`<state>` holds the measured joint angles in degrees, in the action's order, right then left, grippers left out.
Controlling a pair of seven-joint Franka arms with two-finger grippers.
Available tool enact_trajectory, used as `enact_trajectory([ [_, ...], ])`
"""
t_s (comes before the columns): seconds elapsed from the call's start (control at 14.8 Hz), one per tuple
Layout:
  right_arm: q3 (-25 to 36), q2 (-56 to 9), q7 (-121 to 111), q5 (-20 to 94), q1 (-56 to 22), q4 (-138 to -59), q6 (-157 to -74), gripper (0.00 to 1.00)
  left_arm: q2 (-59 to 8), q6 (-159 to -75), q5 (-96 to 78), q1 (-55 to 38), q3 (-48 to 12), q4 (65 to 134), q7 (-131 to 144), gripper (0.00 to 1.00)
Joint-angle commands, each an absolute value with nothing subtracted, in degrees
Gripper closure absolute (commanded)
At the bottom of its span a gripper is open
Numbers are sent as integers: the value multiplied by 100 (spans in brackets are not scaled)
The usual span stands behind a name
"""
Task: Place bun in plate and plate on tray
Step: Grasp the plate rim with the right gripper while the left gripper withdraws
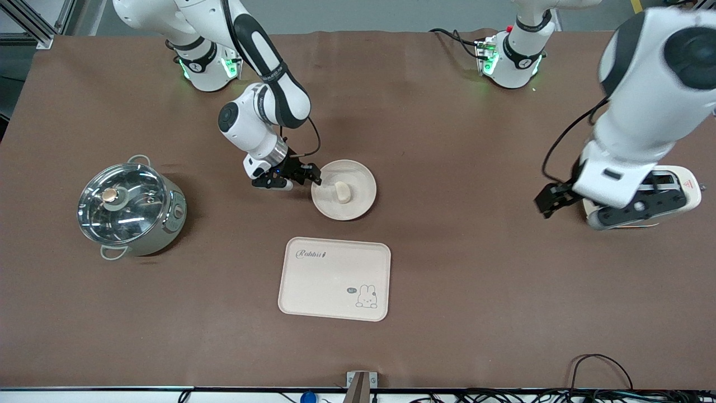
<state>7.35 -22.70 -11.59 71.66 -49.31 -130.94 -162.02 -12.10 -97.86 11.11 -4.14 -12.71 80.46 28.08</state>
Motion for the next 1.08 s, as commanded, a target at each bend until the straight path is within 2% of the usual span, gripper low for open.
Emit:
enact_trajectory([
  [0.0,791,-2443,-1283,7348,-5036,-12946,-16260,61,-862,-9344,906,-194,-1327,8051,2261,0],
  [0.07,791,-2461,-1292,7348,-5054,-12938,-16303,74,-774,-9273,853,-150,-1318,8051,2102,0],
  [0.14,791,-2513,-1301,7339,-5193,-12903,-16486,100,-643,-9246,739,-149,-1266,8068,1927,0],
  [0.61,791,-2619,-1283,7348,-5212,-12718,-16611,100,87,-8781,335,-167,-555,8445,661,0],
  [0.88,809,-2532,-1222,7365,-5186,-12455,-16550,100,158,-8429,334,-149,-519,8499,502,0],
  [1.02,809,-2470,-1064,7409,-4967,-12209,-16262,100,141,-8437,334,-141,-519,8499,510,0],
])
